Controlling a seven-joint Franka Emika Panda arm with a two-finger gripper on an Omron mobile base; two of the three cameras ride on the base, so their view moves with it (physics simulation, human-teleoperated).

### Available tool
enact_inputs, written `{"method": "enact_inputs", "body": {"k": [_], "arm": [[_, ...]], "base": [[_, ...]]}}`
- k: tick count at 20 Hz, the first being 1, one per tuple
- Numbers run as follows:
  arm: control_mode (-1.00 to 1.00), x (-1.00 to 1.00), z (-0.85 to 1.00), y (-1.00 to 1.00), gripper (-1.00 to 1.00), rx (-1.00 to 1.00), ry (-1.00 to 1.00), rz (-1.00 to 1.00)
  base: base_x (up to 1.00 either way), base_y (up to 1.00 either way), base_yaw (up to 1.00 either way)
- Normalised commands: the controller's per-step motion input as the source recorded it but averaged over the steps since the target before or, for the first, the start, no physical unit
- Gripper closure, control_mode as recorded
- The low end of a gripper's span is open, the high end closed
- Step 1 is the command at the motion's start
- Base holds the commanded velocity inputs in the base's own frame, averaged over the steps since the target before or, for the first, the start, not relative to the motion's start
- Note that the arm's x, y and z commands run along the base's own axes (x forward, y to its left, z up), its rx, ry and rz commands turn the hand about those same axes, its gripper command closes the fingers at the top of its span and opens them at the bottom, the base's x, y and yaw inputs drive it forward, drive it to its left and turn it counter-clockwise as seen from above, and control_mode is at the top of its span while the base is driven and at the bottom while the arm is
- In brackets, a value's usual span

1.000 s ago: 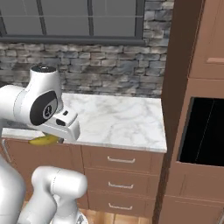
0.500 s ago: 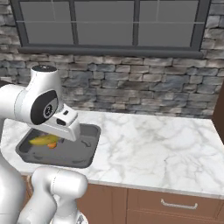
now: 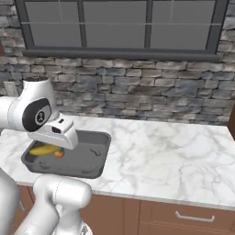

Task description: Pick the tangerine and banana from the fridge and place them inside the tupperware on the counter.

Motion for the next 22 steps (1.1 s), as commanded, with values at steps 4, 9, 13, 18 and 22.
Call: {"method": "enact_inputs", "body": {"k": [4, 9, 13, 18, 22], "arm": [[-1.00, 0.45, -0.64, 0.20, 1.00, -0.12, 0.00, -0.05], [-1.00, 0.54, -0.40, 0.06, 1.00, -0.02, 0.02, -0.11], [-1.00, 0.47, -0.26, 0.00, 1.00, 0.00, 0.02, -0.21], [-1.00, 0.42, -0.26, 0.00, 1.00, 0.00, 0.00, -0.21], [-1.00, 0.40, -0.29, 0.00, 1.00, 0.00, 0.00, -0.17]], "base": [[0.00, 0.00, 0.00], [0.00, 0.00, 0.00], [0.00, 0.00, 0.00], [0.00, 0.00, 0.00], [0.00, 0.00, 0.00]]}}
